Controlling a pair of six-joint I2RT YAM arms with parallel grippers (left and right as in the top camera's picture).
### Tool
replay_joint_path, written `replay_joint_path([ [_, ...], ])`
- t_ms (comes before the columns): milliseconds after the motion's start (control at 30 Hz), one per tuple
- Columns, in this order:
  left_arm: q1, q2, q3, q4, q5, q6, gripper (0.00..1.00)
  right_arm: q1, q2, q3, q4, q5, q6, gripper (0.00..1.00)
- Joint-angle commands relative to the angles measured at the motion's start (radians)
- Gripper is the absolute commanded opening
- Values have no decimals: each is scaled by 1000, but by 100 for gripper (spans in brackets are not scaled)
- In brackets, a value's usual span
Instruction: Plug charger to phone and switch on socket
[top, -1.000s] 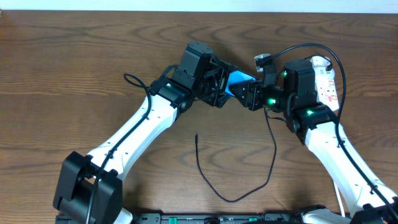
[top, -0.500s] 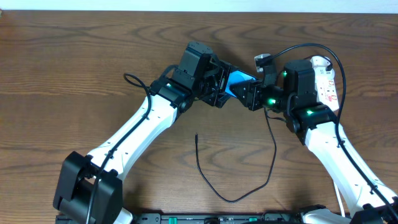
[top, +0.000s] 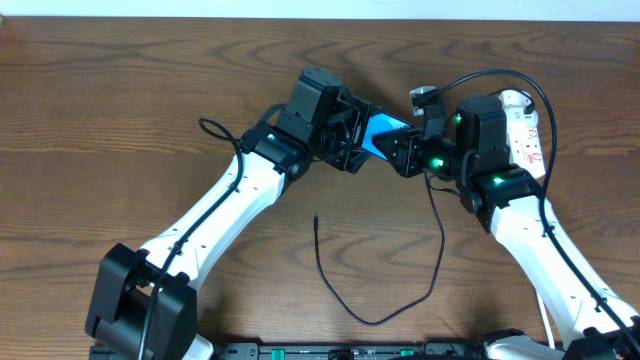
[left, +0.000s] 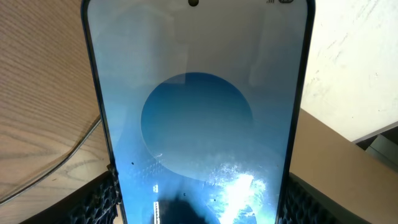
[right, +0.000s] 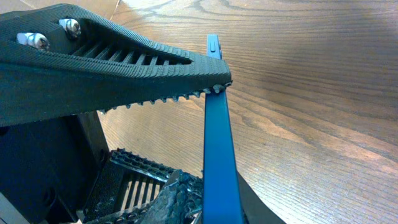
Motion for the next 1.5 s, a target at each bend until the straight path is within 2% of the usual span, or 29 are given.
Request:
replay_joint_path([
  [0, -2, -34, 9, 9, 17, -5, 7, 9, -2, 19, 0, -9, -2, 17],
  [200, -2, -34, 9, 9, 17, -5, 7, 9, -2, 19, 0, -9, -2, 15],
  [333, -2, -34, 9, 6, 17, -5, 7, 9, -2, 19, 0, -9, -2, 8],
  [667, -2, -34, 9, 1, 17, -4, 7, 9, -2, 19, 0, -9, -2, 1],
  [833, -2, -34, 9, 1, 17, -3, 7, 9, -2, 19, 0, -9, 6, 1],
  [867, -2, -34, 9, 1, 17, -1, 9, 9, -2, 19, 0, -10, 6, 1],
  [933, -2, -34, 9, 0, 17, -1, 36, 9, -2, 19, 0, -9, 6, 1],
  [967, -2, -34, 9, 0, 17, -1, 60, 9, -2, 19, 0, -9, 6, 1],
  [1033, -2, -34, 9, -6, 17, -1, 91, 9, -2, 19, 0, -9, 6, 1],
  [1467, 1, -34, 9, -36, 47, 0, 92, -21, -2, 19, 8, 23, 40, 1],
])
